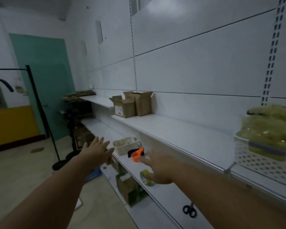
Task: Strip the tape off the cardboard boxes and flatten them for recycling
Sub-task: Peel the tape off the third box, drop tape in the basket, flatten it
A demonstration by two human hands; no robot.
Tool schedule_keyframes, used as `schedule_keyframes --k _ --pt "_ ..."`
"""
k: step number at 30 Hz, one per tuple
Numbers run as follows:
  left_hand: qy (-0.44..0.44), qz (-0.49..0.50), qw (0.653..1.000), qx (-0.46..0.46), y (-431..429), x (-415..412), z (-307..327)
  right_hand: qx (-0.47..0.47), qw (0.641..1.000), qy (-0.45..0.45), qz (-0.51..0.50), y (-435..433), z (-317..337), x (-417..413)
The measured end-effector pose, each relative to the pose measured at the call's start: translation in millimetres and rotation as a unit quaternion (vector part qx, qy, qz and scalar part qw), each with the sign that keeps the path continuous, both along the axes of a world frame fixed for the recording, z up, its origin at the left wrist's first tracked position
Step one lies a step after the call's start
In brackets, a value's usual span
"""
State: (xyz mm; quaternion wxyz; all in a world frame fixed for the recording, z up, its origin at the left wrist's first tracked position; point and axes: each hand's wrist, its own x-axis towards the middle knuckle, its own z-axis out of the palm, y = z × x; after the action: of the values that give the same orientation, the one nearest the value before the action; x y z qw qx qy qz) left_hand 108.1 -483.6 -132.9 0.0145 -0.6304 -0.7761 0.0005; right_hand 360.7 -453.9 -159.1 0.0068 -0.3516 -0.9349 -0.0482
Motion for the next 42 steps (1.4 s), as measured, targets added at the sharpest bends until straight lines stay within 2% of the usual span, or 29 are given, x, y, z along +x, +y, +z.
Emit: schedule_keyframes --k 2,4,9,12,15,19,27,36,39,42 --pt "-0.064 0.012 0.998 0.017 18.9 -13.3 -4.1 0.003 1.0 -0.005 0.022 20.3 -7.7 -17.4" --pt "-0.088 0.021 0.995 0.028 40.1 -25.4 -7.9 0.004 1.0 0.0 0.024 47.0 -9.8 -28.7" --pt "-0.026 0.005 1.0 0.015 104.6 -55.8 -9.1 0.002 0.998 0.056 -0.008 127.9 -1.2 -63.2" --pt "-0.01 -0.007 1.0 0.026 145.2 -77.4 4.7 0.006 1.0 0.029 0.0 176.1 1.6 -93.6" --pt "-0.022 -0.011 0.998 0.055 179.2 -105.2 13.0 -0.005 0.999 0.045 0.002 218.2 0.3 -121.9" --pt "0.02 -0.015 1.0 0.014 219.2 -145.7 5.7 -0.026 0.999 0.033 -0.001 257.9 -13.3 -156.5" --pt "-0.016 -0.064 0.996 0.061 333.4 -233.9 -1.2 -0.012 0.998 0.045 -0.042 328.4 -14.8 -241.3" --pt "-0.14 -0.159 0.974 0.079 444.1 -292.8 4.2 0.013 0.987 0.095 -0.131 403.3 -3.2 -284.3" --pt "-0.208 -0.142 0.964 0.085 478.2 -294.7 -7.1 0.041 0.975 0.152 -0.156 433.8 -1.9 -289.1" --pt "-0.291 -0.089 0.946 0.113 511.4 -293.3 -18.6 0.023 0.944 0.264 -0.198 464.0 0.3 -301.9"
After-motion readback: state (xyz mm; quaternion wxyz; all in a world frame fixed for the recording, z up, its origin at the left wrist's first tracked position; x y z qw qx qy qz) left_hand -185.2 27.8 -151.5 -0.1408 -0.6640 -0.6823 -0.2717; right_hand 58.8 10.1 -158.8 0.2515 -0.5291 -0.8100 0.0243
